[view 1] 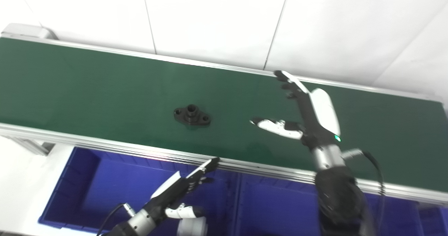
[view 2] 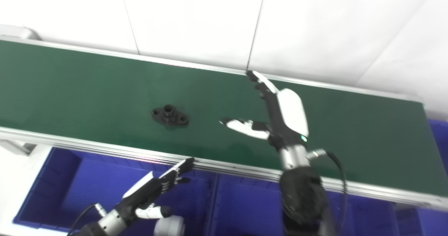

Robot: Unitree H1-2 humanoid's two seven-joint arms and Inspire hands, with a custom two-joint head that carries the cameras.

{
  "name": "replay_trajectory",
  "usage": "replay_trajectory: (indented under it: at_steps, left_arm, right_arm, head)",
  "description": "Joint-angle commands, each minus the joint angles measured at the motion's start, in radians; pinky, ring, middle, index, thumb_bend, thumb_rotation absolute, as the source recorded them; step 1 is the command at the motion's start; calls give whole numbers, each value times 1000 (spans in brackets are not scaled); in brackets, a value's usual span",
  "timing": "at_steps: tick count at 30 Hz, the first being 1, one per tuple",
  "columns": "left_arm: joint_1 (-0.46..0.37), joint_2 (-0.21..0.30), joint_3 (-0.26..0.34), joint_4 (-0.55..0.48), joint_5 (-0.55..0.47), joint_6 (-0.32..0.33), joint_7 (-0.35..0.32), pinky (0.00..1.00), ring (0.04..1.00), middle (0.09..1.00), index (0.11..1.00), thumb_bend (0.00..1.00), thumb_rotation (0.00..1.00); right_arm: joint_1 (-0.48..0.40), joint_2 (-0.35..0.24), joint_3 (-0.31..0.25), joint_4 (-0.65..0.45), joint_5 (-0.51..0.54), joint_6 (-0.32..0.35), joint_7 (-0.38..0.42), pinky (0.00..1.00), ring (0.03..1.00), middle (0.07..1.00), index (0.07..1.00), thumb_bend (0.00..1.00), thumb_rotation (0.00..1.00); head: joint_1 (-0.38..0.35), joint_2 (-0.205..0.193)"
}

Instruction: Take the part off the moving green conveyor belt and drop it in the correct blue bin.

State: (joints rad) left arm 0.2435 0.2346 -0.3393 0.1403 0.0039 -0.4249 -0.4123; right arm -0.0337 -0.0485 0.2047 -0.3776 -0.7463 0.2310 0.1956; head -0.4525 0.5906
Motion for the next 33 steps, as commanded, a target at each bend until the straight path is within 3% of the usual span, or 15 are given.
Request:
replay_trajectory:
  at_steps: [1, 19, 33]
  left_arm:
    - [-10, 10, 11, -8, -38, -44, -17, 922, 1000, 1000, 1000, 820, 755]
    - [41, -7, 67, -65, -95, -45, -93, 931, 958, 978, 983, 792, 692]
    - [55, 22, 40, -108, -104, -44, -168, 948, 992, 1000, 995, 842, 708]
  right_arm:
    - [-42, 10, 10, 2, -17, 30, 5, 706, 807, 854, 866, 789, 414]
    - [-147, -41, 105, 157, -70, 49, 18, 782, 828, 843, 859, 801, 394]
    - [-194, -82, 163, 280, -86, 55, 43, 751, 796, 820, 843, 829, 299]
  head:
    - [0, 0]
    - [28, -2]
    - [46, 2]
